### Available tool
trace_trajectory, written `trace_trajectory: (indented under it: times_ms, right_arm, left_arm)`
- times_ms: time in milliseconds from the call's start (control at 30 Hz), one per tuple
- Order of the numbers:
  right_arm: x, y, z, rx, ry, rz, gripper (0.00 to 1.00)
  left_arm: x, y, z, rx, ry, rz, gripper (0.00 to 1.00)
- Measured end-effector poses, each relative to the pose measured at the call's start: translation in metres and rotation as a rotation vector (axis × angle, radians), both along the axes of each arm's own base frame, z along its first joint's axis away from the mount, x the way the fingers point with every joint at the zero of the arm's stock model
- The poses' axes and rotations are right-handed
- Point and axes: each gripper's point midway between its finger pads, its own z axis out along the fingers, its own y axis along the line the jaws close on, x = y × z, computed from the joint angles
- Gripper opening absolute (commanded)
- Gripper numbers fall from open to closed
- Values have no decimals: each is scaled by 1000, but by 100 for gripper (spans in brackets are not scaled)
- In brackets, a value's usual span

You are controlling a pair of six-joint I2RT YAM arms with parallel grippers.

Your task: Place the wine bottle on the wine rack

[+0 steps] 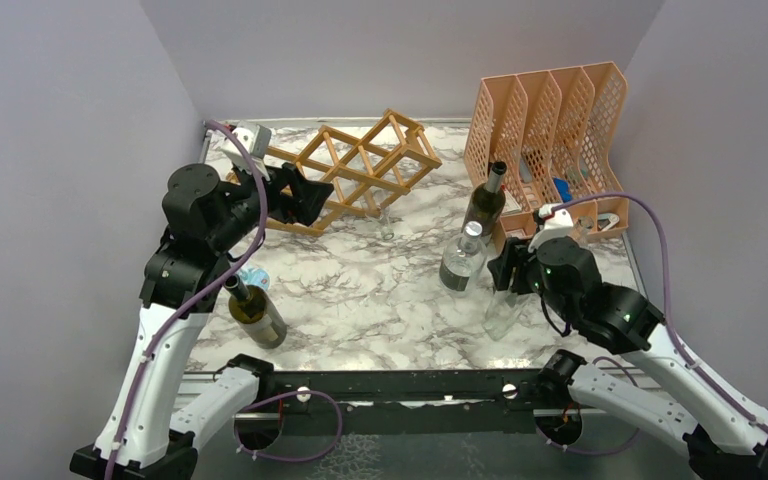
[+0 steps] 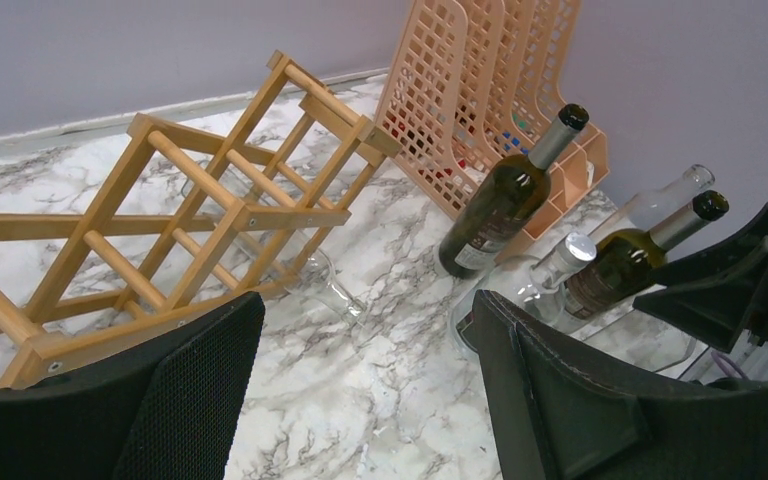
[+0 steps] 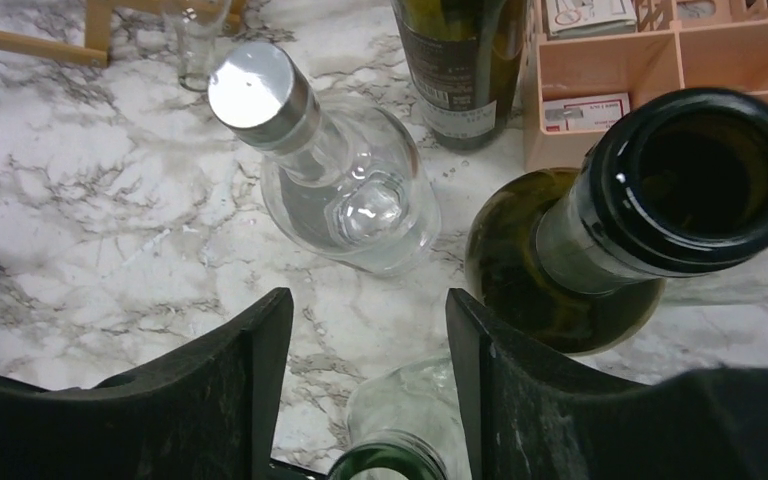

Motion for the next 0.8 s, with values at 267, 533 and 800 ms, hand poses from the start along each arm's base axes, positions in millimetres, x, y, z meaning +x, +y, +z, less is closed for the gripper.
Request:
trace_trajectory:
  times_ms: [267,533,800]
  right_arm:
    - [-3,-3,-11,5,1,-2,35]
    - [-7,-4,-4,22,-34,25,1]
    - [-7,21,25,57,-61,151,1]
  left_arm:
    - [13,-5,0,-14,-16,-1,82]
    - [16,-12,4,-45,-29,-29,82]
    - [13,-31,0,-89,-44,-145,83]
